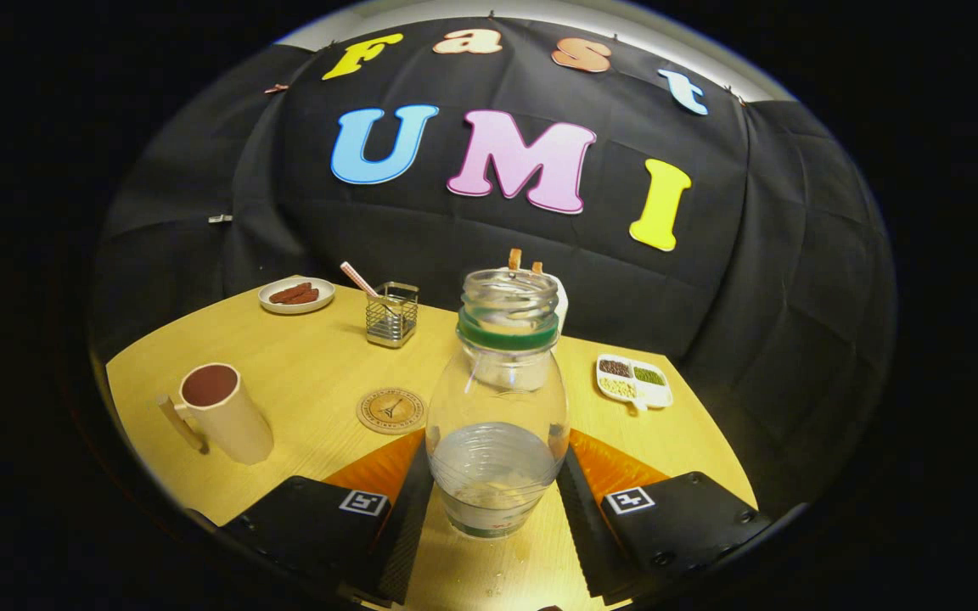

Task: Take the bottle from table, then pour the juice into the cup, finally place the bottle on the coaster

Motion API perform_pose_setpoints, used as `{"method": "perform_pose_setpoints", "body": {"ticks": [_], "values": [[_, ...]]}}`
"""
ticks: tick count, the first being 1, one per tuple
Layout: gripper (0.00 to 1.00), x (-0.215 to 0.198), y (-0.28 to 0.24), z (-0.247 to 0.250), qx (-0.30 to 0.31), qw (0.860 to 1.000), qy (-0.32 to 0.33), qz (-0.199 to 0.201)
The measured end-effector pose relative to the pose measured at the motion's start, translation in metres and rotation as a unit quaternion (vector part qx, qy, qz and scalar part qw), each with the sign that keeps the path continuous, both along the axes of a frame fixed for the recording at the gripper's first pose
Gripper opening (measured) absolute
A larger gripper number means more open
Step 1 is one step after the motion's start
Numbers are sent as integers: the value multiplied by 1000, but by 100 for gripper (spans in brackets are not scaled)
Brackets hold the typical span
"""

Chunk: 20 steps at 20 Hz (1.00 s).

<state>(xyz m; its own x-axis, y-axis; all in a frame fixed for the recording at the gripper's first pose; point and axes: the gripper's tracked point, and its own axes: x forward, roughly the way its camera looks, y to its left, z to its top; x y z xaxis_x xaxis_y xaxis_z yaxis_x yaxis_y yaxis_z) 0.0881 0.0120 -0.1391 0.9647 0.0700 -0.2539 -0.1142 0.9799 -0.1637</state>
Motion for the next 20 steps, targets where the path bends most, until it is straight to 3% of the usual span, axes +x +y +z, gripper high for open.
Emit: {"method": "perform_pose_setpoints", "body": {"ticks": [10,20], "values": [[77,-1,37,50,-111,993,-19,18],[78,2,87,36,-243,968,-26,53]]}}
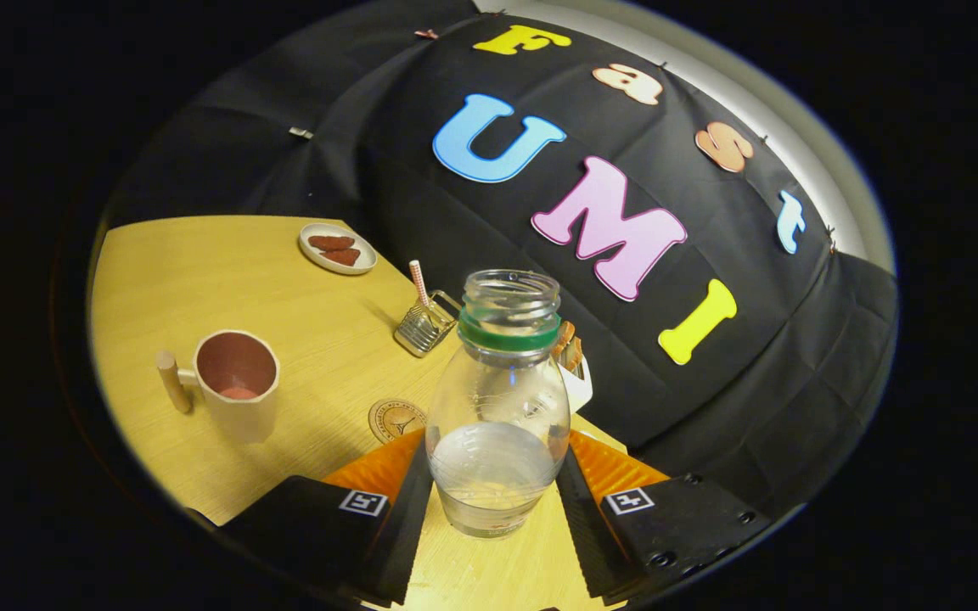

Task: Take the bottle from table, then pour the juice into the cup, finally place the bottle on the coaster

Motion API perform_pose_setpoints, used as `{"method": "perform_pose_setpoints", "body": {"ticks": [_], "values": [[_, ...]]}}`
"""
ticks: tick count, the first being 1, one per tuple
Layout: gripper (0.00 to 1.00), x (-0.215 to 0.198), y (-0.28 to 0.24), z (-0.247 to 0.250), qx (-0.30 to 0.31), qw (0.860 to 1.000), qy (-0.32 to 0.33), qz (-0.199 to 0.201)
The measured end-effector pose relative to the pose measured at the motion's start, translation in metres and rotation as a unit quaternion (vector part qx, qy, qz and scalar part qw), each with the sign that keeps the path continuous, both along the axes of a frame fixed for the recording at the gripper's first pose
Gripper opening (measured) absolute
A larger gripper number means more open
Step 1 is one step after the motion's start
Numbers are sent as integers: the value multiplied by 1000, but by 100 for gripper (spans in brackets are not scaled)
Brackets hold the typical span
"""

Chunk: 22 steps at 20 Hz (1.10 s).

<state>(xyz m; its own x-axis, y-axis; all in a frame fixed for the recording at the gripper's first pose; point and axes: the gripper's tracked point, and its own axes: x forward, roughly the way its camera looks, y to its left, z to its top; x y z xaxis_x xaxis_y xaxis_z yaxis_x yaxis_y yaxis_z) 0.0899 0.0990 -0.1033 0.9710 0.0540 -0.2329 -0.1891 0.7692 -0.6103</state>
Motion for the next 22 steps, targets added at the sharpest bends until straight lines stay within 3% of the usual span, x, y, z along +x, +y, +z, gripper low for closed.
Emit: {"method": "perform_pose_setpoints", "body": {"ticks": [14,22], "values": [[77,18,50,-34,-174,984,-5,46],[77,27,66,-40,-262,962,-26,77]]}}
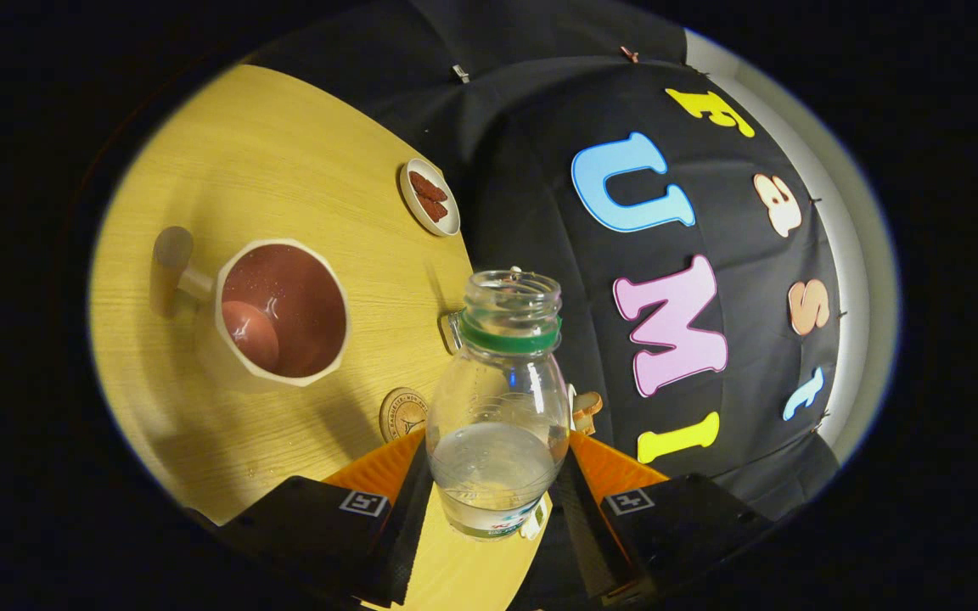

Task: Take the bottle from table, then pour the juice into the cup, finally place the bottle on the coaster

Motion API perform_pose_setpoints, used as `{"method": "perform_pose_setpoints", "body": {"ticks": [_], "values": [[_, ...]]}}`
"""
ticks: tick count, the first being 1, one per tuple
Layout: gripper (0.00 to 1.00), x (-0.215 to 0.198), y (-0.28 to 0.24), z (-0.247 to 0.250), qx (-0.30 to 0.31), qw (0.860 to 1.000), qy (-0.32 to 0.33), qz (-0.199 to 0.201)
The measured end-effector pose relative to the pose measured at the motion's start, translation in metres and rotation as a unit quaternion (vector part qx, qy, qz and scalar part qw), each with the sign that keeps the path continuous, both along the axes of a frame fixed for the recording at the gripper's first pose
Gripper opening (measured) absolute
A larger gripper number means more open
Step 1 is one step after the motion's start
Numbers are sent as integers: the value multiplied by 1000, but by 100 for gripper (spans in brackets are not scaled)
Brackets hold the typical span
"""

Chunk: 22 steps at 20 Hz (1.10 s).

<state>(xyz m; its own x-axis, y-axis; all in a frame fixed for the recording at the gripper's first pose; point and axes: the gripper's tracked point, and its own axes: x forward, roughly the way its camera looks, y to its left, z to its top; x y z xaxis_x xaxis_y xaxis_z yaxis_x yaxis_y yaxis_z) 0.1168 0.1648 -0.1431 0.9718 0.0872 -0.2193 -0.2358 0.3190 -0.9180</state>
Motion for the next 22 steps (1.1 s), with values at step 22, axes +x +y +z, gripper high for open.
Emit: {"method": "perform_pose_setpoints", "body": {"ticks": [22], "values": [[76,27,4,-34,-192,979,-2,62]]}}
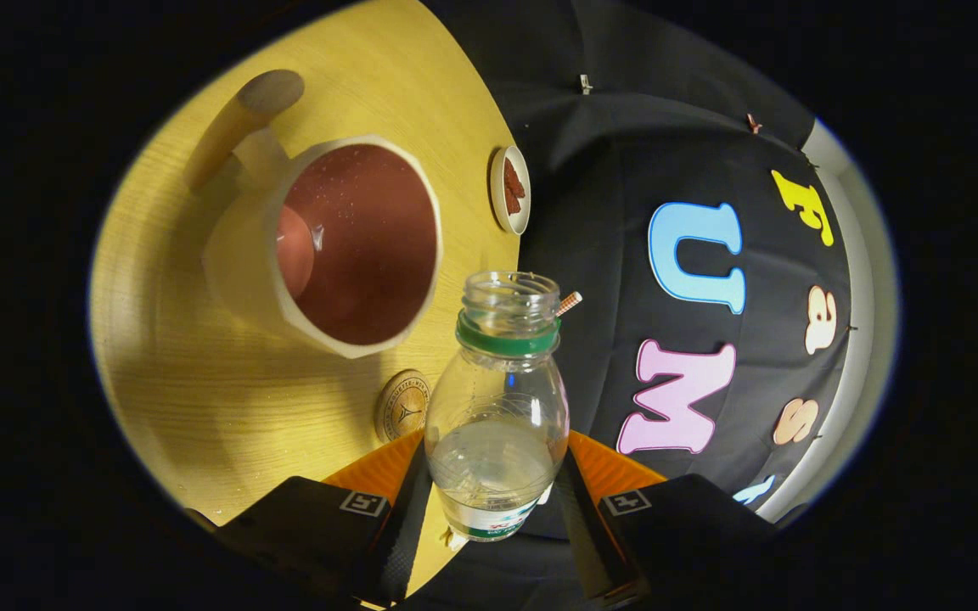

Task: Take the bottle from table, then pour the juice into the cup, finally place the bottle on the coaster

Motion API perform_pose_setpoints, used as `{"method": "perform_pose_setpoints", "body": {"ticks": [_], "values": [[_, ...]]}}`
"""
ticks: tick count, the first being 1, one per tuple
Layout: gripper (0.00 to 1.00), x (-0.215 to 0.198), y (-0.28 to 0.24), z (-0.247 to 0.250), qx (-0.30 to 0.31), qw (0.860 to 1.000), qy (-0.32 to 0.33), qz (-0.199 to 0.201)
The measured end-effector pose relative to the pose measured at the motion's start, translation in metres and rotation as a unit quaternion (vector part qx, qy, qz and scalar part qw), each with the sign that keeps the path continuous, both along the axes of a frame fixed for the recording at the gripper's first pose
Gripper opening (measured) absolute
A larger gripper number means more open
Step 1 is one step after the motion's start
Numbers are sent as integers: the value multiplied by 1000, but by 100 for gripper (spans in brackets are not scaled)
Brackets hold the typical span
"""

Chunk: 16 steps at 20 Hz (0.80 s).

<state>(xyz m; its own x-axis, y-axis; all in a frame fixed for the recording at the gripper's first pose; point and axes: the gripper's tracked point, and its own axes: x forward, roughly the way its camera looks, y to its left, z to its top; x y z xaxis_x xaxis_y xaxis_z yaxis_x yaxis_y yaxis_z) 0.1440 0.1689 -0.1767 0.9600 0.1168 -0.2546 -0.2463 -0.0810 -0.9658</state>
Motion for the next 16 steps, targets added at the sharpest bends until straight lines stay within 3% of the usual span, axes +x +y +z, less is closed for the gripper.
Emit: {"method": "perform_pose_setpoints", "body": {"ticks": [16], "values": [[76,4,16,14,-111,989,-39,85]]}}
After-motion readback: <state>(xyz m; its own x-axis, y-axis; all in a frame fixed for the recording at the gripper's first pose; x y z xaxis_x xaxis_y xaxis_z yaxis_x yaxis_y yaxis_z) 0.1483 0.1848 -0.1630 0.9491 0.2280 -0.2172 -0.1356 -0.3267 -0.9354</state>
